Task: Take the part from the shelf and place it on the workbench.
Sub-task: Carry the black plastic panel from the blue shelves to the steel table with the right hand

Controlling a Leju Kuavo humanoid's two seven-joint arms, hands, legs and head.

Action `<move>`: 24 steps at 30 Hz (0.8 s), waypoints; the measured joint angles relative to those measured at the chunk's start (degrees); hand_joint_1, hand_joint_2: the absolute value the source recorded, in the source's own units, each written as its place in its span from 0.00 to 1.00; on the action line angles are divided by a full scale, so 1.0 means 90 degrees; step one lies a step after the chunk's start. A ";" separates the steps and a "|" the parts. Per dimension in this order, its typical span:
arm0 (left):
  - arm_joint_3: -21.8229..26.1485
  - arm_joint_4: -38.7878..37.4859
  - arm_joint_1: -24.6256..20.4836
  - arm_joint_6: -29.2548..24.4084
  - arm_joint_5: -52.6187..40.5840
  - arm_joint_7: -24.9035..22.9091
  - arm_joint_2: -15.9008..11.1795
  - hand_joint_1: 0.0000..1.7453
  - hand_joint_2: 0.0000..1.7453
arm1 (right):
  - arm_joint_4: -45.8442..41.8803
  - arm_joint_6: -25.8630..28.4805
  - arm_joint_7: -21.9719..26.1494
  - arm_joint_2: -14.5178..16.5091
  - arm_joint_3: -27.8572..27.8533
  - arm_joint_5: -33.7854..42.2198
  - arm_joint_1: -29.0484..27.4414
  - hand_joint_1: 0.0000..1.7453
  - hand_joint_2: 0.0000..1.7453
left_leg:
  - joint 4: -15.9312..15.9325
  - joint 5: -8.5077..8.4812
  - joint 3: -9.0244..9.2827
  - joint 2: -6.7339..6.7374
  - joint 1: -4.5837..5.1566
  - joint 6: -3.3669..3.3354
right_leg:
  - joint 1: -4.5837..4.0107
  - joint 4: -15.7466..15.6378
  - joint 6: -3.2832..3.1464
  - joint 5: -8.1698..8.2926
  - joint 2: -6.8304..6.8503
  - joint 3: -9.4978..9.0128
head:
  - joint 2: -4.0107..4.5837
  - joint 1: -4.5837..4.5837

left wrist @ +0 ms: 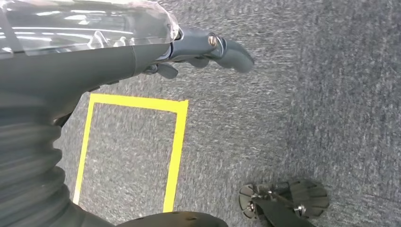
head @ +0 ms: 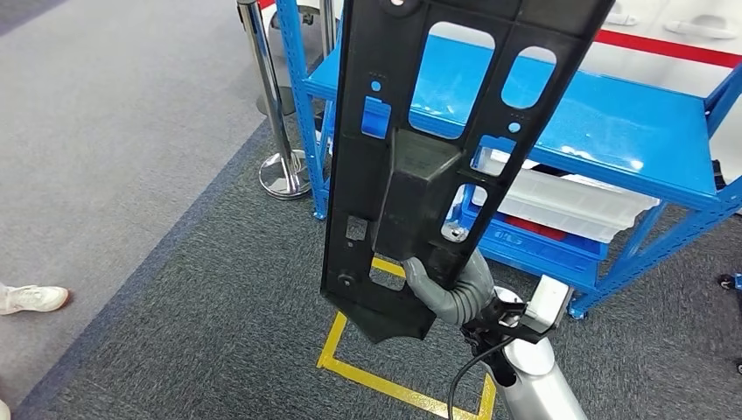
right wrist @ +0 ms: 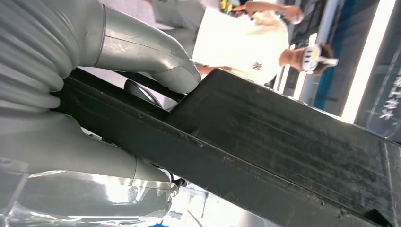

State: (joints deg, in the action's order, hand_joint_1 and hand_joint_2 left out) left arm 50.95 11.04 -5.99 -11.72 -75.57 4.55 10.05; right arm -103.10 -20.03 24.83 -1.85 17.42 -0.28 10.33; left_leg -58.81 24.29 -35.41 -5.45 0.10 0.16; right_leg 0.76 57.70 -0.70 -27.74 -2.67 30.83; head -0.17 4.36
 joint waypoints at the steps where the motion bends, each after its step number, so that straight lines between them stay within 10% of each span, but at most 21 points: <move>1: 0.0000 0.0001 0.0001 -0.0004 -0.0002 0.0000 -0.0005 0.00 1.00 | -0.0018 0.0025 0.0015 0.0003 -0.0003 -0.0010 -0.0013 1.00 1.00 | -0.0157 0.0121 -0.0073 0.0124 0.0015 0.0033 | 0.0024 -0.0038 -0.0016 0.0031 0.0089 -0.0003 | 0.0000 0.0001; 6: 0.0000 0.0007 -0.0022 -0.0009 -0.0009 -0.0002 -0.0052 0.00 1.00 | -0.0172 0.0135 0.0137 0.0004 -0.0087 -0.0153 -0.0247 1.00 1.00 | -0.1706 0.0900 -0.0602 0.0520 -0.0022 0.0167 | 0.0026 -0.0054 -0.0036 0.0054 0.0559 0.0025 | 0.0000 0.0004; 11: 0.0000 0.0008 0.0046 0.0016 0.0003 -0.0026 -0.0075 0.00 1.00 | -0.0450 0.0135 0.0324 -0.0003 -0.0145 -0.0251 -0.0569 1.00 1.00 | 0.0009 0.0263 0.0403 0.0992 0.0009 0.0078 | -0.0020 0.0000 0.0055 0.0010 0.0876 0.0026 | 0.0000 0.0003; 16: 0.0002 0.0007 0.0116 0.0012 0.0030 0.0034 -0.0055 0.00 1.00 | -0.0643 0.0381 0.0903 -0.0018 -0.0361 -0.0641 -0.1250 1.00 1.00 | 0.0126 0.0230 0.0387 0.0810 0.0026 -0.0120 | -0.0064 0.0009 0.0168 -0.0018 0.1147 0.0002 | 0.0000 0.0004; 20: 0.0004 0.0007 0.0113 0.0012 0.0027 0.0036 -0.0053 0.00 1.00 | -0.0653 0.0399 0.0940 -0.0018 -0.0378 -0.0671 -0.1301 1.00 1.00 | 0.0145 0.0215 0.0397 0.0787 0.0014 -0.0142 | -0.0061 0.0015 0.0186 -0.0041 0.1150 0.0008 | 0.0000 0.0004; 24: 0.0001 0.0009 0.0089 0.0019 -0.0030 0.0036 -0.0027 0.00 1.00 | -0.0713 0.0452 0.1059 -0.0026 -0.0546 -0.0892 -0.1778 1.00 1.00 | 0.0156 0.0171 0.0366 0.0612 -0.0004 -0.0223 | -0.0005 0.1004 0.0225 -0.0622 0.0502 0.0442 | 0.0000 0.0002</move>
State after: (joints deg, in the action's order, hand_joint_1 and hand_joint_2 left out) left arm 50.96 11.12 -5.19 -11.54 -75.84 4.87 9.81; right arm -109.52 -15.97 34.36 -2.08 12.51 -8.31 -5.67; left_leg -57.40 25.82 -32.12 0.05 0.06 -1.84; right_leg 0.72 66.74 1.33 -33.33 1.85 34.81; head -0.17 4.38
